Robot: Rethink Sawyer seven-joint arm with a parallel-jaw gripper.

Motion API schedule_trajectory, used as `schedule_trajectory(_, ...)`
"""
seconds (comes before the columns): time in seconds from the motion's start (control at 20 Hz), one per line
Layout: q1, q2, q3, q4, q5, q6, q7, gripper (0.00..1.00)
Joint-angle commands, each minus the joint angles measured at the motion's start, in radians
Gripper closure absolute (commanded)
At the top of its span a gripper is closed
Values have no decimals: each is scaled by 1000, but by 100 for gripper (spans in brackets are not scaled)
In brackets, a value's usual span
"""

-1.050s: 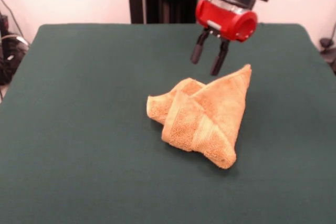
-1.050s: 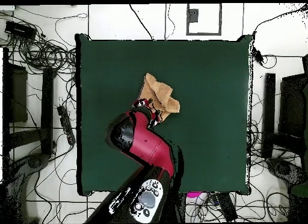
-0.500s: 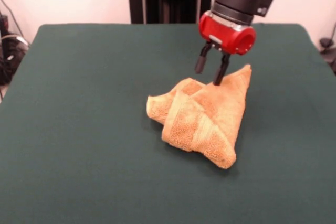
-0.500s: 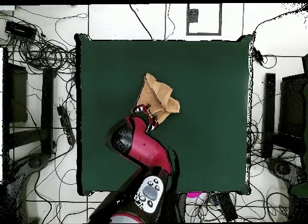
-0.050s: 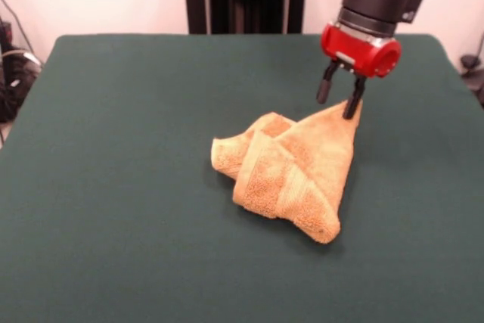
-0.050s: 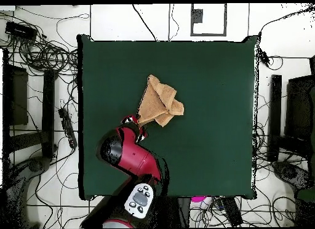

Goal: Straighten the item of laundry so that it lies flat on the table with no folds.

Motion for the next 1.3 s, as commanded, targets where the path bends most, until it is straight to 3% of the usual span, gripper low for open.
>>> schedule_trajectory(0.05,-7,22,196,117,12,-139,361,0)
schedule_trajectory(0.45,-72,105,283,174,-94,-299,444,0)
schedule_trajectory(0.7,-110,238,311,104,-132,-395,468,0)
schedule_trajectory(1.3,-125,305,326,116,-203,-558,506,0)
